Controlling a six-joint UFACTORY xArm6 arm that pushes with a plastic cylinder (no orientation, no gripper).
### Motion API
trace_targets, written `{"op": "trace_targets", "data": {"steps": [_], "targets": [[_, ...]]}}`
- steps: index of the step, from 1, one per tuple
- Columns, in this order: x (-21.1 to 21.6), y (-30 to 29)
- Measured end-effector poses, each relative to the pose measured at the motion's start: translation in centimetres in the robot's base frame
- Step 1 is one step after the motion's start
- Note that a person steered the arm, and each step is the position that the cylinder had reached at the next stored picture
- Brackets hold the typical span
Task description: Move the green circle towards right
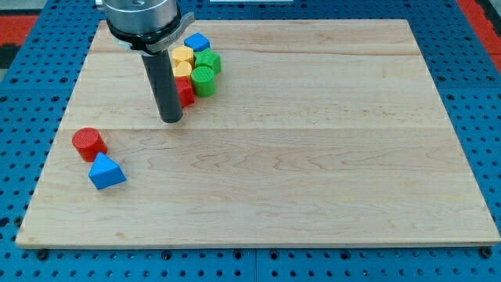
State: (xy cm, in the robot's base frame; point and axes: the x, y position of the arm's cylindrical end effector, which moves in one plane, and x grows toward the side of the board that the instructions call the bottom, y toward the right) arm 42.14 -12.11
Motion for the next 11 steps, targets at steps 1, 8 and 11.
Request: {"op": "trace_targets", "data": {"steps": [1, 8, 11], "targets": [[-0.3, 0.0], [0.7, -0.6], [3.7, -0.6]]}}
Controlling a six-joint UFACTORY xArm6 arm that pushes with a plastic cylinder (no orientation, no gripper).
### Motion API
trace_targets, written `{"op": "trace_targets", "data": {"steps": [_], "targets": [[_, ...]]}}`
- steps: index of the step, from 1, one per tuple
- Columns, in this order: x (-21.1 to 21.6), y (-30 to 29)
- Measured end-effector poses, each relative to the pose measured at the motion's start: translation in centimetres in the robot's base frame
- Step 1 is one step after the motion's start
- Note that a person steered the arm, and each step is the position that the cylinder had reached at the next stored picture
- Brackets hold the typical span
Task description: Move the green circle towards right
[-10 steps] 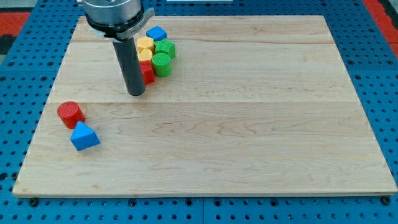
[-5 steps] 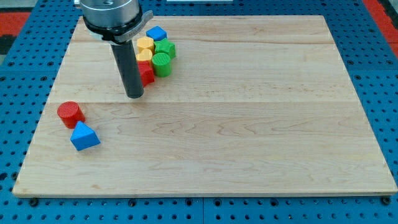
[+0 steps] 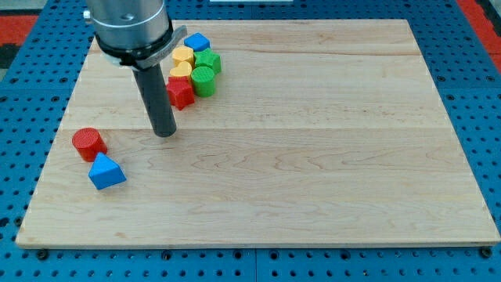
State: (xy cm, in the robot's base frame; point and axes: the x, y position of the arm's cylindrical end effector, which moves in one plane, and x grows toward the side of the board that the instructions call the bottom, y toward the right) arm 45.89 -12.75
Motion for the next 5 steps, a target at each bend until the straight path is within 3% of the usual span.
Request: {"op": "trace_targets", "data": {"steps": [2, 4, 5], "targets": [[0.5, -4.1], [-3.1, -7.0], [-5.1, -5.8]]}}
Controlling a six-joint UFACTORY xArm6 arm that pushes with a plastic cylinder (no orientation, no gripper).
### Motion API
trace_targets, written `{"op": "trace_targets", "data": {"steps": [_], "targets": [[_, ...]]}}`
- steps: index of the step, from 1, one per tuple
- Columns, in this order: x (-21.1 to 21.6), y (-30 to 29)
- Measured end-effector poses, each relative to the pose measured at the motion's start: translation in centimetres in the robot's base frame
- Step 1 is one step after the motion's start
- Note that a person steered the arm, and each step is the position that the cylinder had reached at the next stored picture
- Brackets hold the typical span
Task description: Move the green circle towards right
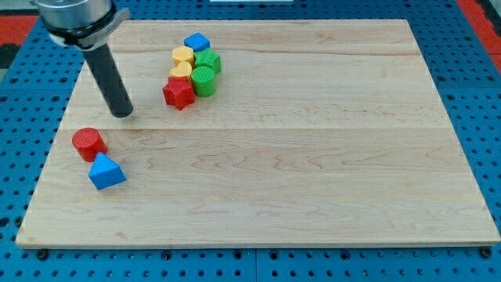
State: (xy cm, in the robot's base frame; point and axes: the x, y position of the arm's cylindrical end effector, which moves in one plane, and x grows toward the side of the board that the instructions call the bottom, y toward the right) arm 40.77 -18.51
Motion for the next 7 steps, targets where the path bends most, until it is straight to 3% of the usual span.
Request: {"op": "trace_targets", "data": {"steps": [1, 4, 5, 7], "targets": [[-1.2, 4.6], [-6.2, 1.0], [-7.4, 2.4], [-6.1, 5.2]]}}
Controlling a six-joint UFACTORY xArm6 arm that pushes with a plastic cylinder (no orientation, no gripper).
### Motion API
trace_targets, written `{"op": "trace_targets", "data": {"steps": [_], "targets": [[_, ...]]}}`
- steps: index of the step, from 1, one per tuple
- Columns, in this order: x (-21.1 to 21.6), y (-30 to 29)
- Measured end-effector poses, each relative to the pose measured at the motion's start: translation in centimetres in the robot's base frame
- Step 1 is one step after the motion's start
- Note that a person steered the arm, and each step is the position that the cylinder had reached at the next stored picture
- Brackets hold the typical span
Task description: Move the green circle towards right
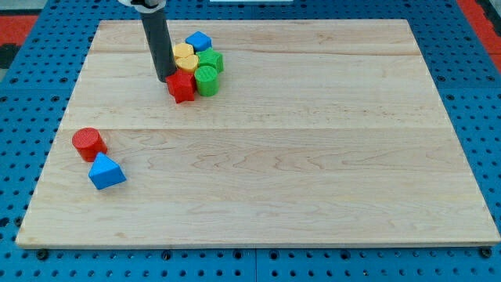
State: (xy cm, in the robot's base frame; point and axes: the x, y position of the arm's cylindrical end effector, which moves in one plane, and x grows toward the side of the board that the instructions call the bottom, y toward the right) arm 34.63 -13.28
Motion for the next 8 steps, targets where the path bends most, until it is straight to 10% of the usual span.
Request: {"op": "trace_targets", "data": {"steps": [4, 7, 8], "targets": [[-1.0, 7.9], [-0.9, 27.5], [-0.4, 24.0]]}}
